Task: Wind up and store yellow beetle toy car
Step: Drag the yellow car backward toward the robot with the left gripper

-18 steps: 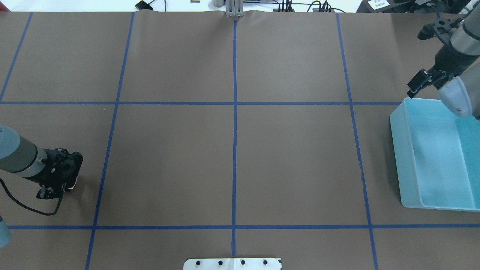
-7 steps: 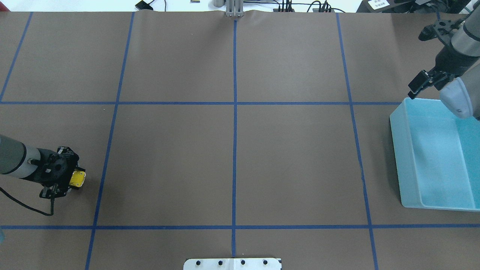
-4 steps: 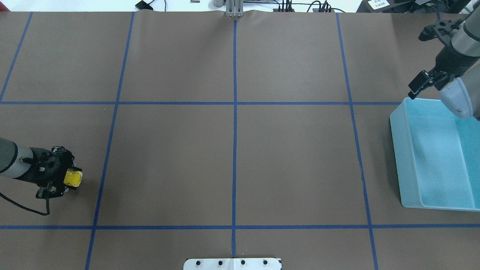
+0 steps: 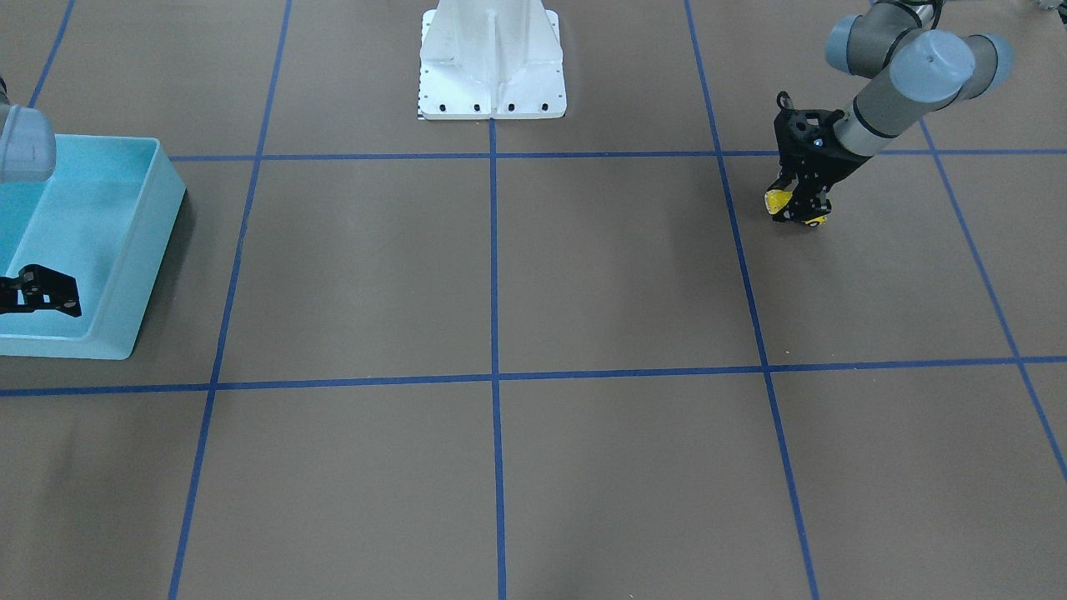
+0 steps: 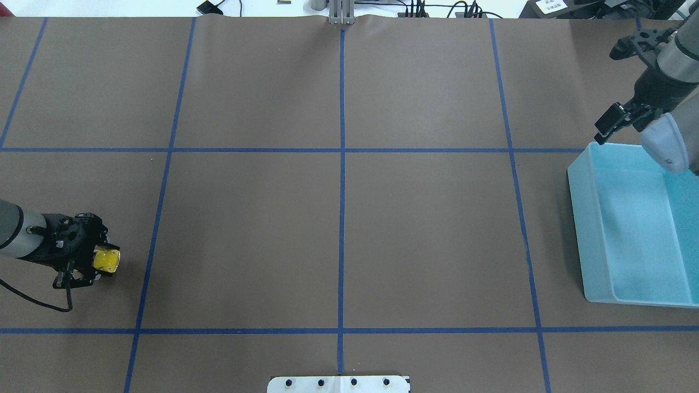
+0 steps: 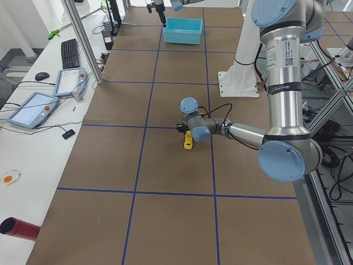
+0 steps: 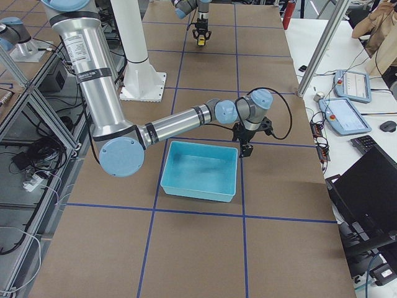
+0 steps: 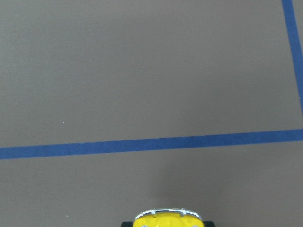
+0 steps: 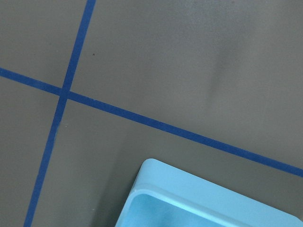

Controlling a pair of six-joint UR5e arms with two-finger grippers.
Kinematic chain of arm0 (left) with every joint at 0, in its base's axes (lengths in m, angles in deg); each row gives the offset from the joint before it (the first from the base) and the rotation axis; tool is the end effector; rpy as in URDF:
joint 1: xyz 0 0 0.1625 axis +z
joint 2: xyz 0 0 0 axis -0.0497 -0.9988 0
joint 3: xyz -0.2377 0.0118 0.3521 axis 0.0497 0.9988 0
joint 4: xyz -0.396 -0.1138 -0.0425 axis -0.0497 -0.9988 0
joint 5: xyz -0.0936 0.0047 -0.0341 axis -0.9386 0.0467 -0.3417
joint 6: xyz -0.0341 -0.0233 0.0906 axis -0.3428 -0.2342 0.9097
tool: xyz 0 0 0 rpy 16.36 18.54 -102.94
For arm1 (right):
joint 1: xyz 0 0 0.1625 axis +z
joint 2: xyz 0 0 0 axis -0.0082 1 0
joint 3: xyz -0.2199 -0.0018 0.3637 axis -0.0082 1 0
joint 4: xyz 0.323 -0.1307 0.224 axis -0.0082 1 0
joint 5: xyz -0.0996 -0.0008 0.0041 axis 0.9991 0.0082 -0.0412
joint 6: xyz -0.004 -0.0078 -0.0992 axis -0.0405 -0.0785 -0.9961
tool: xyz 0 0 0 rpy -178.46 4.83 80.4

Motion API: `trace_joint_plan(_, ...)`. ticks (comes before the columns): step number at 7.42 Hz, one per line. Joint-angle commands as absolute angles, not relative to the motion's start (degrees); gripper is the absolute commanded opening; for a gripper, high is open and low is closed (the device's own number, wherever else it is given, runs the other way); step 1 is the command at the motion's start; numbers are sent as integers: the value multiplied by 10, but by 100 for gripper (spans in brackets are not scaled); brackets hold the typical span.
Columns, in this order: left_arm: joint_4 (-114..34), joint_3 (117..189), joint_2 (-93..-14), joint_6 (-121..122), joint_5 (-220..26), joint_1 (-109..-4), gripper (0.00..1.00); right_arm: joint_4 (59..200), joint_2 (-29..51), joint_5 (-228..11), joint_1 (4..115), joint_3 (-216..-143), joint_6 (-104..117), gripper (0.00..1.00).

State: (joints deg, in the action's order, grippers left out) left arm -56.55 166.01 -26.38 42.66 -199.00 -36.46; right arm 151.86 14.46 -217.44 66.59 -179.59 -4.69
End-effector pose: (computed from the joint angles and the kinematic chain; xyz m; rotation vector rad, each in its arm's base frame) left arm 0.3072 -0.3528 0.5209 0.7766 0.7818 1.4855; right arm -0.1734 -0.5810 0.4896 -0.0031 -0.7559 -0.3588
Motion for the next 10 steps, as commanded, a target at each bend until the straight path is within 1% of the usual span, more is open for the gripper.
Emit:
trace_joint_plan(1, -580, 1643, -269, 421, -1995, -364, 0, 1519, 145, -2174, 666, -1796, -47, 100)
trace_joint_plan(3, -628, 1616, -267, 420, -1996, -365, 0, 1519, 146, -2174, 666, -1796, -47, 100)
trace_joint_plan(10, -630, 1615, -259, 421, -2033, -386, 0, 1519, 146, -2174, 666, -1796, -47, 100)
